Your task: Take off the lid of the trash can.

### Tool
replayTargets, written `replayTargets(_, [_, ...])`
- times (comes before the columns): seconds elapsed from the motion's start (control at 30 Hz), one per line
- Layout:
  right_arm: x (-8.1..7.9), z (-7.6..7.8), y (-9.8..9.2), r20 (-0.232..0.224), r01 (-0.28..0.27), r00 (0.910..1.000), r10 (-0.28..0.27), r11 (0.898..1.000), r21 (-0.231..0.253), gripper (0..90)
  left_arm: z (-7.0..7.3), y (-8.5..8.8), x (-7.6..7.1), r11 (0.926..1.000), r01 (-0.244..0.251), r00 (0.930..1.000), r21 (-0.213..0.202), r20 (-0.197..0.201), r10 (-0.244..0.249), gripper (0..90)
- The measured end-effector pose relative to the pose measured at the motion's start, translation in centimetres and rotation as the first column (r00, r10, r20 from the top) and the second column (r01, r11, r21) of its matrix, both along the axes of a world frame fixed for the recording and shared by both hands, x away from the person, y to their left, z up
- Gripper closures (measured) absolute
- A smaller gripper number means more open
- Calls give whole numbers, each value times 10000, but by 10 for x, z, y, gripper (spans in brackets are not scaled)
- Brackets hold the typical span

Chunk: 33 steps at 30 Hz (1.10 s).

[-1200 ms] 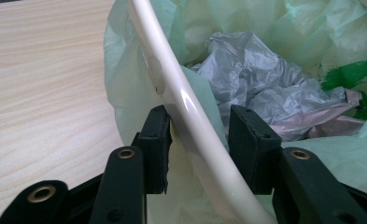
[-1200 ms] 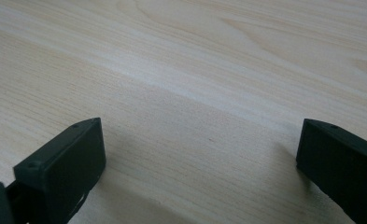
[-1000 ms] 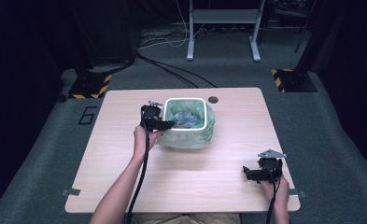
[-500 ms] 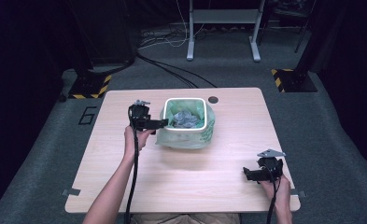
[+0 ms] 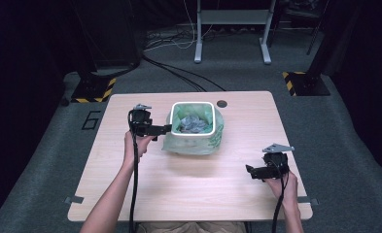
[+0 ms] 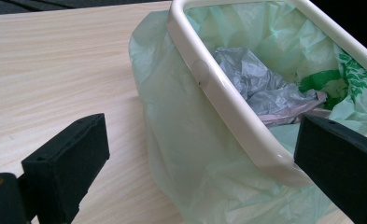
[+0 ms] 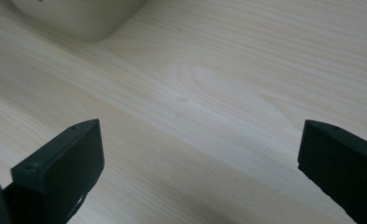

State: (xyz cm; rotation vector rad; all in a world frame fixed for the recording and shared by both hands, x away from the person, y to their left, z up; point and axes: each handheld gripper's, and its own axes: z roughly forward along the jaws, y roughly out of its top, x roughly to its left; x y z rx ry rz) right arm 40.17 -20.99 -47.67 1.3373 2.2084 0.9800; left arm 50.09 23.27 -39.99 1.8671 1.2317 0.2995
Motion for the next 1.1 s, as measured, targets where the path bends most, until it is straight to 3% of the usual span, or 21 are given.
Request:
replayTargets(0.17, [8, 18, 11, 58, -366, 9993, 364, 9988, 327, 0, 3, 1, -1, 9999, 141, 9999, 10, 41, -141, 22])
replayTargets(0.37, [17, 32, 26, 55, -755, 9971, 754, 9970, 181, 0, 5, 1, -1, 9997, 248, 9997, 36, 37, -248, 23])
replayTargets(1.1, [56, 75, 61, 180, -1702, 9854, 1694, 9838, 560, 38, 3, -5, 7, 9989, 451, 9990, -133, -54, -452, 28])
